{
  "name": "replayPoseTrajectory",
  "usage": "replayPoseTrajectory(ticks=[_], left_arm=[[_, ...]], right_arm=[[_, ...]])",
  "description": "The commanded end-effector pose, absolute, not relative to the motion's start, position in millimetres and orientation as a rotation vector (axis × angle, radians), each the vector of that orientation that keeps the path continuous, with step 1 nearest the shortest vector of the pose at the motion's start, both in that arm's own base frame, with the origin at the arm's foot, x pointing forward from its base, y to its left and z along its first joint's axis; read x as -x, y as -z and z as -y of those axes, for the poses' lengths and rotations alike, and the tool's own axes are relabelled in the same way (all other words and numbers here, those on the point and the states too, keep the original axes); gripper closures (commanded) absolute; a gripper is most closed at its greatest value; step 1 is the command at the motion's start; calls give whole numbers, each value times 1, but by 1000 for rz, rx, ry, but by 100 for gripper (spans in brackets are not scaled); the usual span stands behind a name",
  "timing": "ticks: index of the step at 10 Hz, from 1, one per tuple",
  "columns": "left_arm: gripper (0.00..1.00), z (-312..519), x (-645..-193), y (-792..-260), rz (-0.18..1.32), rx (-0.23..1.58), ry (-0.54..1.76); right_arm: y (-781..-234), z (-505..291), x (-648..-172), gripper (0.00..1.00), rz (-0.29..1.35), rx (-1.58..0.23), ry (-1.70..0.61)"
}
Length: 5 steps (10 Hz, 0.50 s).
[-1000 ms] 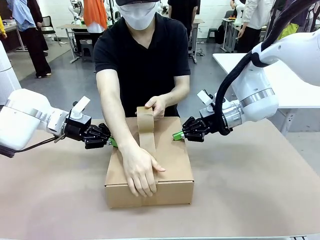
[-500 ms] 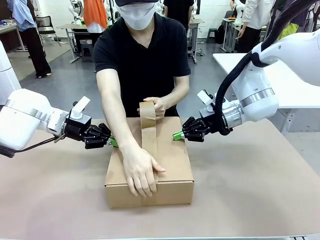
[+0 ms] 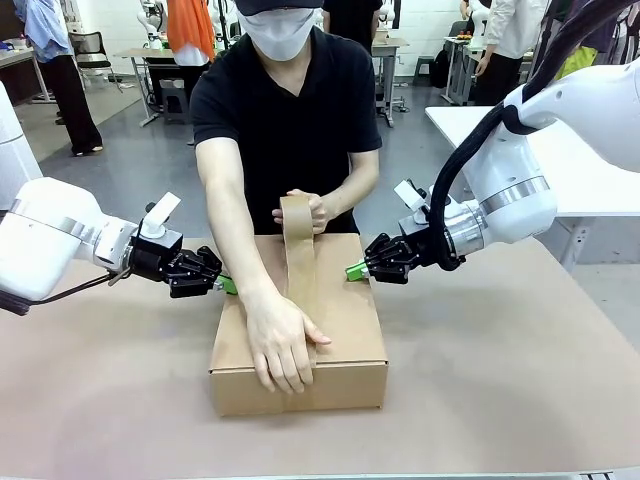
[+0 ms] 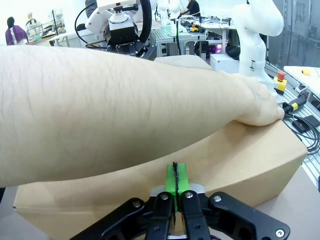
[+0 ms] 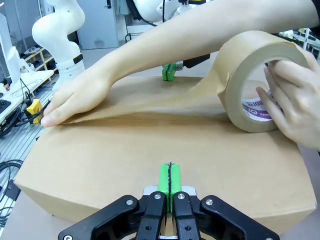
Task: Wrap the clocks to prevent damage.
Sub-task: After the human seals the box with tape, release both hands from the side flaps of the Package Box.
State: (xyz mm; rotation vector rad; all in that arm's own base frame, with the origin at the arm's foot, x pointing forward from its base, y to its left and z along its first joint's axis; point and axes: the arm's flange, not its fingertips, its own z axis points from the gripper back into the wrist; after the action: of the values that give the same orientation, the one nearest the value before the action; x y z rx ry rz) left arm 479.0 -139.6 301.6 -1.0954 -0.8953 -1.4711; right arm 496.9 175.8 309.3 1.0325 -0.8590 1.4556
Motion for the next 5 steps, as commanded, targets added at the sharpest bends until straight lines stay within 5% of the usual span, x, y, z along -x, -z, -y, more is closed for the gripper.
replayPoseTrajectory(ticks=[1,5], left_arm=[[100,139,-479,-300,894,1082,1470],[100,139,-479,-300,894,1082,1470]], right_arm=[[-306,-177,-496,99,854,-1027,-1451],[-306,-177,-496,99,854,-1027,-1451]])
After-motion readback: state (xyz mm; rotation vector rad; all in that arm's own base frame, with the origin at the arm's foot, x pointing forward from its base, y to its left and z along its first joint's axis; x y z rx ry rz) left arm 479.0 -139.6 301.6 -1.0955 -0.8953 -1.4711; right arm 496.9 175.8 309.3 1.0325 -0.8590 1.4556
